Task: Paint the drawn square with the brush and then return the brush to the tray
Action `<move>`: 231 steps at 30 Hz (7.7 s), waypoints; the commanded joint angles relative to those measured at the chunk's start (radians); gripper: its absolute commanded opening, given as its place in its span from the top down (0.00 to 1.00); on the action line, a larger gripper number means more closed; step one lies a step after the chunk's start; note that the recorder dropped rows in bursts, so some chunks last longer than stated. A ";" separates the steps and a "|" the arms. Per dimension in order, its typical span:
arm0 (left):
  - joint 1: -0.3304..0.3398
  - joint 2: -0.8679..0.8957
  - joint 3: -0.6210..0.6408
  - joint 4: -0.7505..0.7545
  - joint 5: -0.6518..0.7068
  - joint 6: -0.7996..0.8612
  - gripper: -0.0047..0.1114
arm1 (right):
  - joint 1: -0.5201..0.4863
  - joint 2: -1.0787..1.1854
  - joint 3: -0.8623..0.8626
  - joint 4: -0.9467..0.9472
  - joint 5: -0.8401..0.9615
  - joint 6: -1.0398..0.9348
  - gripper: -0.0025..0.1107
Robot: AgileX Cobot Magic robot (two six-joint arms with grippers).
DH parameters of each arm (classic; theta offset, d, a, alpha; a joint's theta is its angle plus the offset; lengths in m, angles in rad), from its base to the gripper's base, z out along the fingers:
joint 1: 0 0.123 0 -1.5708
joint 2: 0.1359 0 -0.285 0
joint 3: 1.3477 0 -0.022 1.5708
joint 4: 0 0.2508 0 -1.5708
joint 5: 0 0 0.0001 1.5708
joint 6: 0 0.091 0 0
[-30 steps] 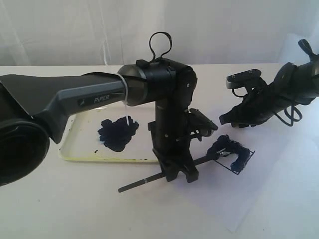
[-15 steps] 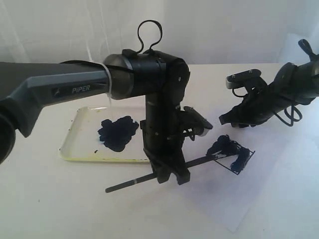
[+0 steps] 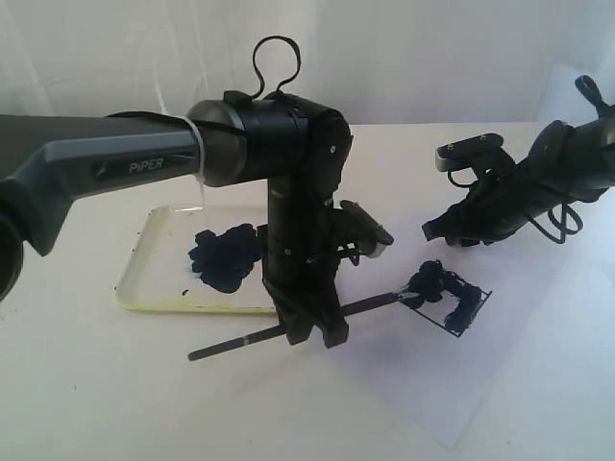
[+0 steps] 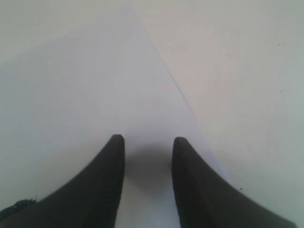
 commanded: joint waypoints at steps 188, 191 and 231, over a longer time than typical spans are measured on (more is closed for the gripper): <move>-0.187 0.045 -0.021 0.636 0.095 -0.002 0.96 | -0.006 0.008 0.006 -0.014 0.039 -0.004 0.68; -0.173 0.058 -0.021 0.654 0.095 -0.009 0.96 | -0.006 0.008 0.006 -0.014 0.041 -0.004 0.68; -0.184 0.093 -0.068 0.803 0.052 -0.060 0.96 | -0.006 0.008 0.006 -0.014 0.040 -0.004 0.68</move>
